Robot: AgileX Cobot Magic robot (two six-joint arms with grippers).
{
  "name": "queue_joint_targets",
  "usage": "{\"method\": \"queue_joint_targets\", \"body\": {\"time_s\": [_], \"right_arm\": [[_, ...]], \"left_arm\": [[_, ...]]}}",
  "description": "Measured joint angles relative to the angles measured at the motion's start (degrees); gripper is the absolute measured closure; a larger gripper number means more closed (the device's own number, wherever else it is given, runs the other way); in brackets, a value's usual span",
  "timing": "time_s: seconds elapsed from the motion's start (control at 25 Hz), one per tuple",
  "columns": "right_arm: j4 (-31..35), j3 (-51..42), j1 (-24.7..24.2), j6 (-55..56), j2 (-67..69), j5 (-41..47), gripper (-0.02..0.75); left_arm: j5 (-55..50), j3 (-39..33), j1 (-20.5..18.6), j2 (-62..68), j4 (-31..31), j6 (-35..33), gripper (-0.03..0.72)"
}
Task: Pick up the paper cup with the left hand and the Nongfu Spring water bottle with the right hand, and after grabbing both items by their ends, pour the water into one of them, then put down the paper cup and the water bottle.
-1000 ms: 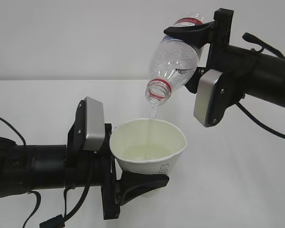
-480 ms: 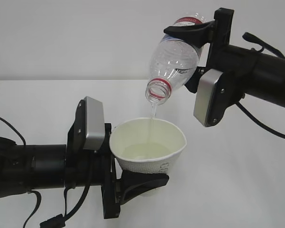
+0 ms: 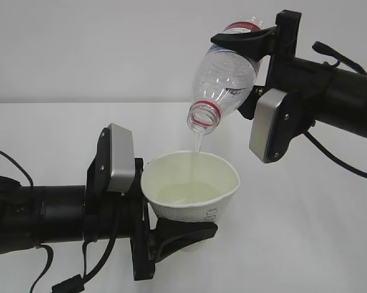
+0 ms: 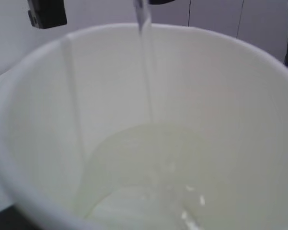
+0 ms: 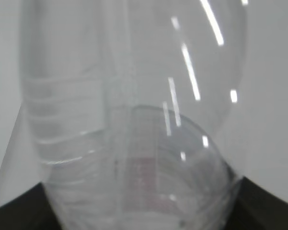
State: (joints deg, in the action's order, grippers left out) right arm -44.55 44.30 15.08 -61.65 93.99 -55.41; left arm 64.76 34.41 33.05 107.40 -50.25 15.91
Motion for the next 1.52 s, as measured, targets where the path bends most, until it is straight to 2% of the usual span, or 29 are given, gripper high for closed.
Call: {"method": "queue_joint_targets", "body": {"time_s": [1.52], "right_arm": [[0.1,0.0,0.0,-1.0,0.0,0.0,0.243]], "left_arm": [[-0.2,0.0,0.0,0.0,0.4,0.0,0.193]]}}
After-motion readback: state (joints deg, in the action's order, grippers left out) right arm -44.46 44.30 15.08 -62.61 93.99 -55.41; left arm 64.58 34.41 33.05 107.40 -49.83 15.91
